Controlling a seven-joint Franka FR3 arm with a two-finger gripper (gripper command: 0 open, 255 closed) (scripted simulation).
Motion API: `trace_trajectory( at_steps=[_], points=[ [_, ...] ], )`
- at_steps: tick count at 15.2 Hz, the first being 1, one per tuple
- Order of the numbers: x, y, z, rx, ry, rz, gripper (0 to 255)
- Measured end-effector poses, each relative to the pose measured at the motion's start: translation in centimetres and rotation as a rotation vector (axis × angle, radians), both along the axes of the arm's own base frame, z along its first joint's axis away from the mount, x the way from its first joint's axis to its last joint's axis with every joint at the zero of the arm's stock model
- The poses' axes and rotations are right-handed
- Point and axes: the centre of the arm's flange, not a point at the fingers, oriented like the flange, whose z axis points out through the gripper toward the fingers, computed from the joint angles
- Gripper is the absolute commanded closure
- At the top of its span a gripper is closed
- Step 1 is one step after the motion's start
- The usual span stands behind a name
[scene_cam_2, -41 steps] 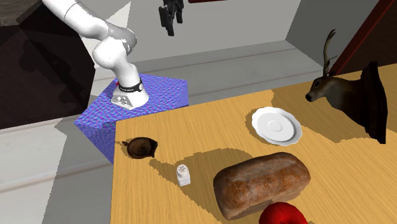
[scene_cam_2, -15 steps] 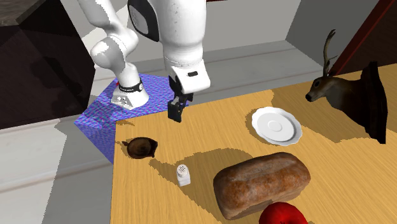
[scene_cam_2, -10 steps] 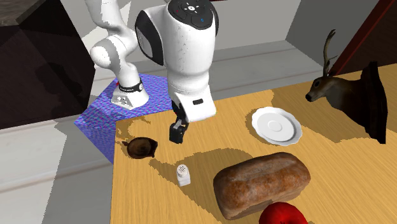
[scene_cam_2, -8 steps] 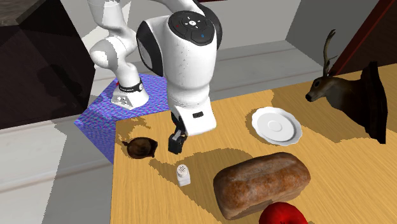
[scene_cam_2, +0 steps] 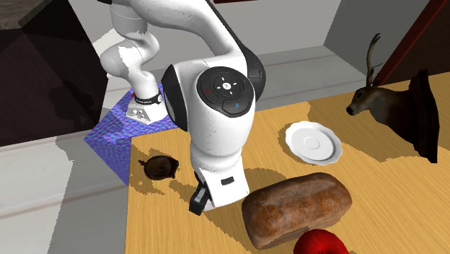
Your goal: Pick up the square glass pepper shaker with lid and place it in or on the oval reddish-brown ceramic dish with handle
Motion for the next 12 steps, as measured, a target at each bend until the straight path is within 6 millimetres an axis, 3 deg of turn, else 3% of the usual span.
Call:
trace_trajectory(
  at_steps=[6, 12],
  points=[
    [-0.2, -0.2, -3.0, 0.000, 0.001, 0.000, 0],
    [-0.3, -0.2, -3.4, -0.001, 0.000, 0.000, 0]
  ],
)
